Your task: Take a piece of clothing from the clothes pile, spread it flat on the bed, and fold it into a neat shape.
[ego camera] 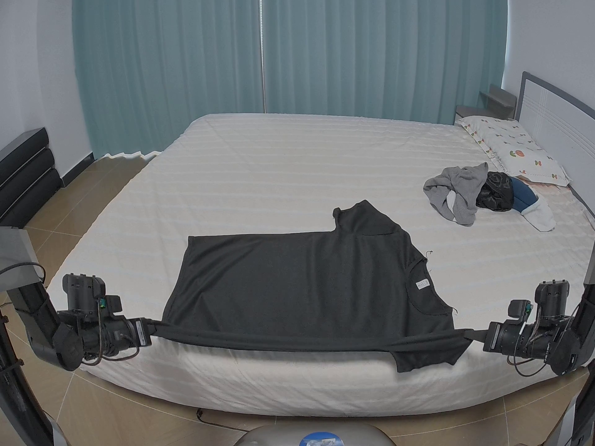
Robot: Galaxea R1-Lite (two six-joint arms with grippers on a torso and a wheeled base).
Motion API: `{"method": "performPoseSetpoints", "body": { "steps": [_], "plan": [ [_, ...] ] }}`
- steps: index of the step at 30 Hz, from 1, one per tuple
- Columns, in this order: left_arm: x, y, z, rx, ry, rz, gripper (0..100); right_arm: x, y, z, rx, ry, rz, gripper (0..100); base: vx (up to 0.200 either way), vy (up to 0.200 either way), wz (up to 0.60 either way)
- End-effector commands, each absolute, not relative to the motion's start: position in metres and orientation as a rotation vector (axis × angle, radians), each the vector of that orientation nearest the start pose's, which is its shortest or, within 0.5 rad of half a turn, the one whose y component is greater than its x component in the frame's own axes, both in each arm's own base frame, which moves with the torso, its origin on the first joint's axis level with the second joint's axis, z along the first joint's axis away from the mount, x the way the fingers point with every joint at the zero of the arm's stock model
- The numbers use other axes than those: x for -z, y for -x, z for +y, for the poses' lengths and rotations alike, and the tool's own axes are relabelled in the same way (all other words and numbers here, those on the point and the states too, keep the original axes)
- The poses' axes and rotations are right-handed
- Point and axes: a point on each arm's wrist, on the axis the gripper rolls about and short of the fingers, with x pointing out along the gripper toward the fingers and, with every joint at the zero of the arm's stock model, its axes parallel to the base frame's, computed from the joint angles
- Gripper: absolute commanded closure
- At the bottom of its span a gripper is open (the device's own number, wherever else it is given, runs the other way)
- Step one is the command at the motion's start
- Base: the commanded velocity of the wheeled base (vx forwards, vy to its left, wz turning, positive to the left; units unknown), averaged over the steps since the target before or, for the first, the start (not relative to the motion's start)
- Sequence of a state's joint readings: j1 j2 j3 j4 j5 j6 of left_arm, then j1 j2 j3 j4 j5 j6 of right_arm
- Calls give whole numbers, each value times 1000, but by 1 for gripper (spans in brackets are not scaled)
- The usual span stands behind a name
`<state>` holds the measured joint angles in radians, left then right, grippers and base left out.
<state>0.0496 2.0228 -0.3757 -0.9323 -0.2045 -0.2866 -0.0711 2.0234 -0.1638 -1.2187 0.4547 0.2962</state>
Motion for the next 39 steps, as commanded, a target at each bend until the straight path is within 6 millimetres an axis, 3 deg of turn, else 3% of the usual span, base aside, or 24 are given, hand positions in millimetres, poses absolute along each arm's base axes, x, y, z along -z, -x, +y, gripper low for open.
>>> {"method": "performPoseSetpoints", "body": {
  "steps": [1, 17, 20, 28, 34, 39],
  "plan": [
    [-49, -305, -5, -4, 432, 588, 100, -25, -265, -2, -272, -456, 605, 100, 0, 0, 0],
    [-52, -311, -9, -21, 471, 606, 100, -24, -285, 7, -272, -432, 572, 100, 0, 0, 0],
    [-44, -317, -9, -32, 474, 640, 100, -26, -296, 6, -274, -427, 538, 100, 0, 0, 0],
    [-36, -320, -9, -38, 482, 660, 100, -33, -303, 6, -266, -418, 501, 100, 0, 0, 0],
    [-37, -323, -9, -37, 485, 654, 100, -30, -302, 9, -273, -416, 514, 100, 0, 0, 0],
    [-23, -333, -9, -46, 488, 679, 100, -24, -309, 11, -276, -416, 529, 100, 0, 0, 0]
  ]
}}
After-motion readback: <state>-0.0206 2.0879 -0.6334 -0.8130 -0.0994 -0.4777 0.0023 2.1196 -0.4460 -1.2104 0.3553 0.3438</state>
